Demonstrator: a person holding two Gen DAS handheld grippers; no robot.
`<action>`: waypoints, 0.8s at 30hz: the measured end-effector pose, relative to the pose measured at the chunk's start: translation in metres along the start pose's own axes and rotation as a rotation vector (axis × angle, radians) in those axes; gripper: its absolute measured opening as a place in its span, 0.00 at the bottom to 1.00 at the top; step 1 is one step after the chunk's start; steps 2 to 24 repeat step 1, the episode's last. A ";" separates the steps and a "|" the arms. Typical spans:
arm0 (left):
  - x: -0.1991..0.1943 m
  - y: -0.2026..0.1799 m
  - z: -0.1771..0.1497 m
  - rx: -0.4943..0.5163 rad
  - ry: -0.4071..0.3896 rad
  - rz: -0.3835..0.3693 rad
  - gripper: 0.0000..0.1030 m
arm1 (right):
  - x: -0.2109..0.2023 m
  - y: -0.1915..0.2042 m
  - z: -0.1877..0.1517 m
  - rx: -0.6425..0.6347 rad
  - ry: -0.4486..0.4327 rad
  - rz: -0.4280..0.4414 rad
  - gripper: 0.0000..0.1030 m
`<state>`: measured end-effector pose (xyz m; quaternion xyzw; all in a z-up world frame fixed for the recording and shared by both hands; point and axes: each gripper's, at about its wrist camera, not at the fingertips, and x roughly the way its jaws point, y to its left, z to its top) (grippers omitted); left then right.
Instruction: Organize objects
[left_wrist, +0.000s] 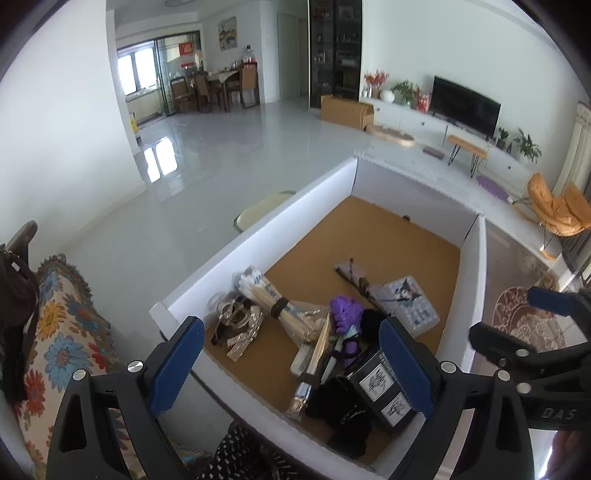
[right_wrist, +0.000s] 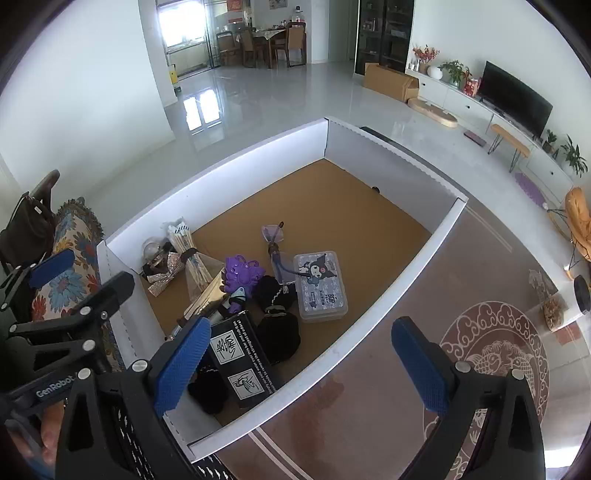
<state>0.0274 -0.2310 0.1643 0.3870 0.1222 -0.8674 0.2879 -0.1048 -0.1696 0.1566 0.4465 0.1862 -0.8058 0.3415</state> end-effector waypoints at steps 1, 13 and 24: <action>-0.003 -0.001 0.000 0.003 -0.013 0.000 0.94 | 0.000 0.000 0.000 0.000 -0.001 0.000 0.96; -0.003 -0.001 0.000 0.003 -0.013 0.000 0.94 | 0.000 0.000 0.000 0.000 -0.001 0.000 0.96; -0.003 -0.001 0.000 0.003 -0.013 0.000 0.94 | 0.000 0.000 0.000 0.000 -0.001 0.000 0.96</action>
